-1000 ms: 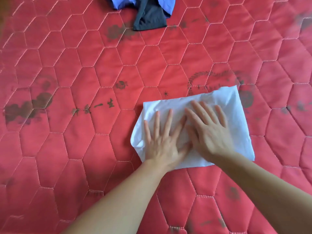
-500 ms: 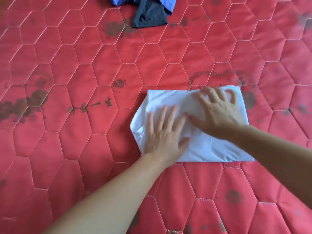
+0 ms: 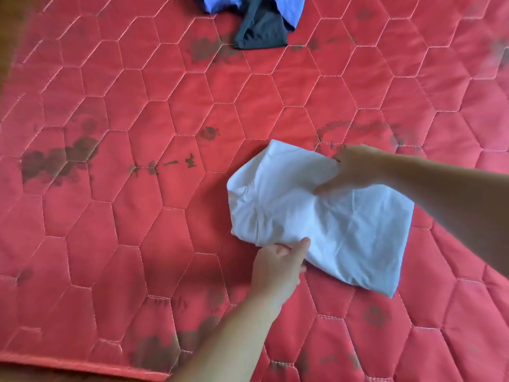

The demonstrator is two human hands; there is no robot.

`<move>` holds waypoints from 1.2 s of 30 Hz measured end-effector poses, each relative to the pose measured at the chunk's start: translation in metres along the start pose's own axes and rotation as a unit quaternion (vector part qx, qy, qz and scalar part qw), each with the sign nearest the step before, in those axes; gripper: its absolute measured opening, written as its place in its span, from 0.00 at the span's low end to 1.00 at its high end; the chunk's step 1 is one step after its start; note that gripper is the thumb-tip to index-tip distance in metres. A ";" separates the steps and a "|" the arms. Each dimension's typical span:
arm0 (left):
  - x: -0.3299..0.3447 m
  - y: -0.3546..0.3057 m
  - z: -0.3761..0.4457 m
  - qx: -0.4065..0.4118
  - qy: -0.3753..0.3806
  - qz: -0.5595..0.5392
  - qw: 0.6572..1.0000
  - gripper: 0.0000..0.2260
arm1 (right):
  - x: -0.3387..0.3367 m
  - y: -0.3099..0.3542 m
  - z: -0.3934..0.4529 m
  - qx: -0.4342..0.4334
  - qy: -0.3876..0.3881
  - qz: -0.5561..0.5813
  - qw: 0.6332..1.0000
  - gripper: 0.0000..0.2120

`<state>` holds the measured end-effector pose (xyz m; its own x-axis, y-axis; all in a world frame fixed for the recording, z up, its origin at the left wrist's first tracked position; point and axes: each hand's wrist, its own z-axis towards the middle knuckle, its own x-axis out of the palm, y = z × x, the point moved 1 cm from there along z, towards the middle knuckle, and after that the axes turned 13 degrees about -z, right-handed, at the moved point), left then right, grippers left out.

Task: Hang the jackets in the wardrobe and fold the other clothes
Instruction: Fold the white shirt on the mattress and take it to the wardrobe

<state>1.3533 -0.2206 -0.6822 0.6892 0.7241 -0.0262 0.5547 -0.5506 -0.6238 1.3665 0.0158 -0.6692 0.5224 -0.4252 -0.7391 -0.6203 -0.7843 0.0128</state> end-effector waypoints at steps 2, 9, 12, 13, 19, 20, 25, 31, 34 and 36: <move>0.001 -0.010 0.009 0.034 -0.007 -0.008 0.999 0.17 | 0.008 -0.009 -0.008 0.047 0.019 0.088 0.995 0.31; -0.015 -0.040 0.039 -0.036 -0.014 -0.191 0.981 0.22 | 0.051 -0.020 -0.052 0.122 0.133 0.532 0.827 0.36; -0.024 -0.044 0.034 -0.094 0.047 -0.169 0.980 0.15 | 0.062 -0.011 -0.072 0.086 0.194 0.631 0.746 0.29; -0.026 -0.044 0.032 -0.106 0.066 -0.170 0.977 0.14 | 0.065 -0.009 -0.076 0.075 0.206 0.648 0.729 0.28; -0.032 -0.062 0.022 -0.133 0.134 -0.251 0.949 0.13 | 0.056 -0.002 -0.086 0.032 0.209 0.693 0.689 0.19; -0.031 -0.071 0.024 -0.117 0.143 -0.249 0.951 0.14 | 0.049 -0.003 -0.084 0.027 0.187 0.692 0.696 0.20; -0.015 -0.150 0.021 0.043 0.187 -0.189 0.963 0.17 | -0.013 -0.016 -0.081 -0.022 -0.027 0.680 0.733 0.18; -0.010 -0.196 0.008 0.197 0.165 -0.071 0.964 0.30 | -0.041 -0.040 -0.095 -0.031 -0.207 0.573 0.793 0.16; -0.015 -0.155 0.010 0.191 0.144 -0.015 0.971 0.32 | -0.006 -0.039 -0.109 -0.049 -0.168 0.562 0.808 0.21; -0.021 -0.114 0.011 0.162 0.144 0.049 0.975 0.25 | 0.028 -0.032 -0.121 -0.080 -0.111 0.540 0.830 0.25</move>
<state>1.2703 -0.1682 -0.6187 0.8600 0.5018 0.0929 0.3348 -0.4174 -0.8448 1.4721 -0.0254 -0.6085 -0.4201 -0.8401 -0.3432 -0.5611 -0.0568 0.8258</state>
